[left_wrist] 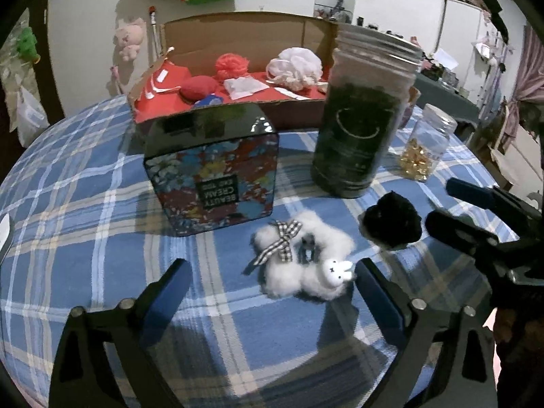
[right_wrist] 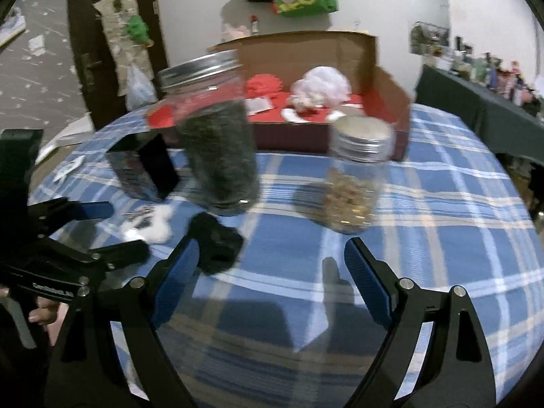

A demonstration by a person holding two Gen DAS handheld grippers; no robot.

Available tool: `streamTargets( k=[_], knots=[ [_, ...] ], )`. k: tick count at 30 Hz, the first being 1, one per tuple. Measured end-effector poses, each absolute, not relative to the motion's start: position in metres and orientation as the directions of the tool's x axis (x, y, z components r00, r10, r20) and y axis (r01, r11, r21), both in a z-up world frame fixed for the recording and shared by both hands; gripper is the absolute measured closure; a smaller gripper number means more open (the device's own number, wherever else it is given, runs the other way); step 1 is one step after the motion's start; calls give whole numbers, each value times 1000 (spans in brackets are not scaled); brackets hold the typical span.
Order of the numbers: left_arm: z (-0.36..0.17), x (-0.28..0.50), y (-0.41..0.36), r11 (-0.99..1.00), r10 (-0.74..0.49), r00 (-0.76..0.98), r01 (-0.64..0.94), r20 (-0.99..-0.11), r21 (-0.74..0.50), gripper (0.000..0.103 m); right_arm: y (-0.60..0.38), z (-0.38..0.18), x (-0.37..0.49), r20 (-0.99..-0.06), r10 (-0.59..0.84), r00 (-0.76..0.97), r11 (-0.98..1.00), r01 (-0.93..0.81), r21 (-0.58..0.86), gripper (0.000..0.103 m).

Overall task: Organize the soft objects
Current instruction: 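Grasp the white plush bunny with the left tool while the right tool grasps the black pom-pom, then carry the white bunny and black pom-pom over the box with both tools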

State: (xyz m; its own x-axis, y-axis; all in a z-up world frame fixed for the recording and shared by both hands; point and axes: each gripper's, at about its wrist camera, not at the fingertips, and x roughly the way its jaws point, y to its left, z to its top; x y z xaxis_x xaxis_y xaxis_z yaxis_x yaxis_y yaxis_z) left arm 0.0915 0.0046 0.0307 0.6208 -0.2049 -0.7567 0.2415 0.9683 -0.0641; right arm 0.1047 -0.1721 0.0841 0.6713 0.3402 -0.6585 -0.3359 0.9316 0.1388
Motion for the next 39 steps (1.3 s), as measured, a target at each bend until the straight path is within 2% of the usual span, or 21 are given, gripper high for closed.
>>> streamTargets(
  k=[8,11,12,13,14,16,24,39],
  knots=[
    [30,99,-6,954,-226,611,296,-759,-45,21,-151,80,117,-679,423,600,884,-439,162,16],
    [30,97,-8,946,-246,611,322,-753,-48,38,-146,79,120,-690,435,579,873,-460,164,32],
    [30,96,-9,943,-252,612,331,-750,-48,49,-143,78,121,-693,443,569,867,-470,168,46],
    [31,96,-9,942,-255,613,333,-748,-49,51,-141,76,121,-698,451,556,860,-480,173,64],
    [32,95,-9,941,-262,612,335,-746,-55,53,-139,74,122,-705,458,541,853,-490,178,71],
    [34,92,-8,936,-286,611,344,-738,-78,55,-136,72,120,-705,471,530,842,-508,181,74],
    [55,87,-17,916,-351,628,383,-694,-116,55,-150,94,102,-645,463,608,861,-483,162,75],
    [58,87,-29,906,-370,624,407,-688,-119,55,-159,93,103,-648,450,614,872,-459,171,75]
  ],
)
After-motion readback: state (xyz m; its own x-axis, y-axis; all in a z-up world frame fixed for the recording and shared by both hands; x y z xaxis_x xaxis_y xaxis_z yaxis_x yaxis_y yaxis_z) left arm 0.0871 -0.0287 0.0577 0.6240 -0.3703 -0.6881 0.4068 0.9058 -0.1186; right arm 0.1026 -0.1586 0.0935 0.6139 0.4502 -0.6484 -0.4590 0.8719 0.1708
